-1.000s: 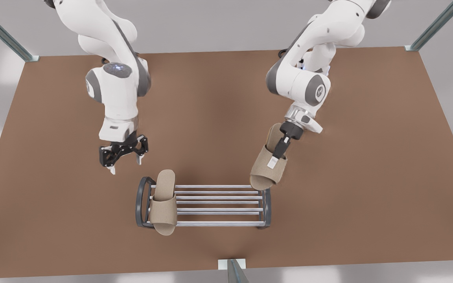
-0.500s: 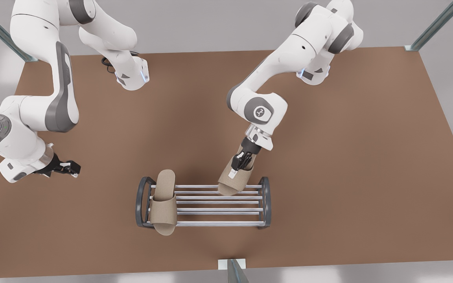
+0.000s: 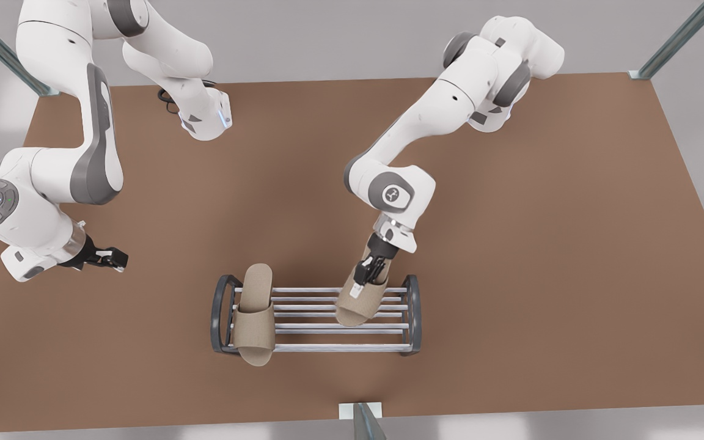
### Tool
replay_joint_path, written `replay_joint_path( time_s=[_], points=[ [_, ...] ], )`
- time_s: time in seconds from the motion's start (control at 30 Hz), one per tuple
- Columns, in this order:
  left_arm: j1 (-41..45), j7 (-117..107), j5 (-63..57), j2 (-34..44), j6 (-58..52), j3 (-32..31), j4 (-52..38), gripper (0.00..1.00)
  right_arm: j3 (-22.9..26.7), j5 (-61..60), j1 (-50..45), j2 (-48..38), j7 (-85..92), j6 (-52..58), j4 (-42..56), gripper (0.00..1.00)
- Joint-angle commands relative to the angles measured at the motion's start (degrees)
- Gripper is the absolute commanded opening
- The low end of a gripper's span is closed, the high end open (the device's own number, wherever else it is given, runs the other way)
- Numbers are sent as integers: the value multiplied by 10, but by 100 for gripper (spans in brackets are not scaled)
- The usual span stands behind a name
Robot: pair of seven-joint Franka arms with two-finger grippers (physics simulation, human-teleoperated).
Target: Place the right shoe on the shoe rack with the right arm, and place the left shoe on the shoe rack with the left arm
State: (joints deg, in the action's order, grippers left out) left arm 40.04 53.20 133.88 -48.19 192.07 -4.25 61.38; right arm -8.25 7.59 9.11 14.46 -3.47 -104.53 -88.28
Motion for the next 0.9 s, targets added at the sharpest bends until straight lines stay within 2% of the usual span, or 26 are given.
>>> replay_joint_path(
  time_s=[0.0,0.07,0.1,0.13,0.17,0.27,0.87],
  points=[
    [2,-36,-4,0,-8,1,-4,40,0,-1,0,0,-14,1,0,100],
    [1,-57,-4,-4,-10,1,-29,41,0,-1,0,0,-14,1,1,100],
    [2,-58,-4,-4,-9,2,-29,52,0,-1,0,1,-14,1,1,100],
    [2,-57,-4,-4,-8,3,-28,70,0,-1,0,1,-14,1,2,100],
    [3,-58,-5,-5,-7,3,-24,79,0,-1,0,1,-14,0,2,100],
    [4,-57,-6,-5,-7,3,-15,97,0,-1,1,1,-14,1,2,100],
    [20,-61,-24,-6,-51,17,-49,98,0,-2,1,2,-13,0,3,100]
  ],
)
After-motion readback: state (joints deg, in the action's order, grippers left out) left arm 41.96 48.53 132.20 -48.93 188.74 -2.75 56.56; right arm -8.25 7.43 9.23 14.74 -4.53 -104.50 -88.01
